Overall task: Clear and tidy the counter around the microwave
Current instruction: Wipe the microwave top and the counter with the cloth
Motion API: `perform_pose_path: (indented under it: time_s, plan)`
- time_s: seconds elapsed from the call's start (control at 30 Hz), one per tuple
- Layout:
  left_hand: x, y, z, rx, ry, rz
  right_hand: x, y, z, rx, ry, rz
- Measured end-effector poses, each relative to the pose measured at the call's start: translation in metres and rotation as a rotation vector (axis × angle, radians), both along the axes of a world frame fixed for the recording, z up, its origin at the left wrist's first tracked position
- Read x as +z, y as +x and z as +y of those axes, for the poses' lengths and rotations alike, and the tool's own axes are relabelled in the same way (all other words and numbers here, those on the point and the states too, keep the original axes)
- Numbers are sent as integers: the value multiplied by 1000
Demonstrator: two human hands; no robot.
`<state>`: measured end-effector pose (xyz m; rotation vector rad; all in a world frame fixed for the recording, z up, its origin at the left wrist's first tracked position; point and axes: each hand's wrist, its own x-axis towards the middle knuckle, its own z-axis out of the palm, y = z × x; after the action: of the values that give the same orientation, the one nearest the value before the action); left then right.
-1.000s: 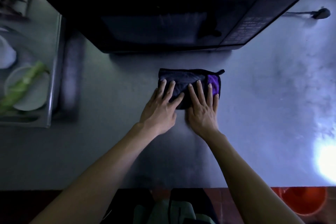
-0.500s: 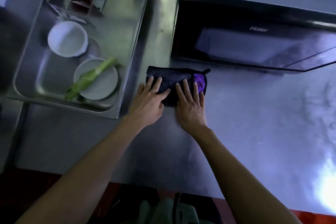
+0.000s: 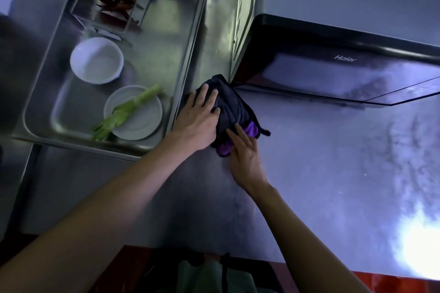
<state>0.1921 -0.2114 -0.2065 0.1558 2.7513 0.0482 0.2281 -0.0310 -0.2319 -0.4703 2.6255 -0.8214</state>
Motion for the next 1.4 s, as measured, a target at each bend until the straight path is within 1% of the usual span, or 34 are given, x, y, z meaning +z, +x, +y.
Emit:
perform_pose_path:
  time_s: [0.07,0.13,0.17,0.23,0.33,0.57,0.67,0.83,0.93,1.07,1.17,1.27,1.33,1.4]
  plan:
    - [5,9,8,99,59,50,1,-1,6,-25,-47,29]
    - [6,24,15,190,138,111,-1,-3,17,-28,6,96]
    - [6,32,18,210,171,109,-3,-5,22,-14,37,112]
    - [2,45,27,228,214,20,-9,-7,30,50,79,120]
    - [-4,49,38,254,174,-92,-15,-10,38,125,92,142]
    - [-13,47,44,311,97,-87,-11,-37,39,238,136,224]
    - [-15,40,42,345,111,-98,-13,-49,31,321,186,199]
    - [-11,10,29,317,82,-154,-15,-58,19,419,270,164]
    - [-3,-15,18,327,100,-195,-13,-62,12,420,297,145]
    - [-1,-33,6,368,171,-191,-14,-69,-2,389,300,96]
    - [2,-36,8,417,258,-69,-12,-67,-4,342,277,89]
    - [2,-34,14,384,311,72,-12,-63,1,273,228,105]
    - [-3,-30,17,363,314,76,-14,-61,3,252,216,111]
    - [-9,-29,19,364,299,40,-16,-61,7,223,202,124]
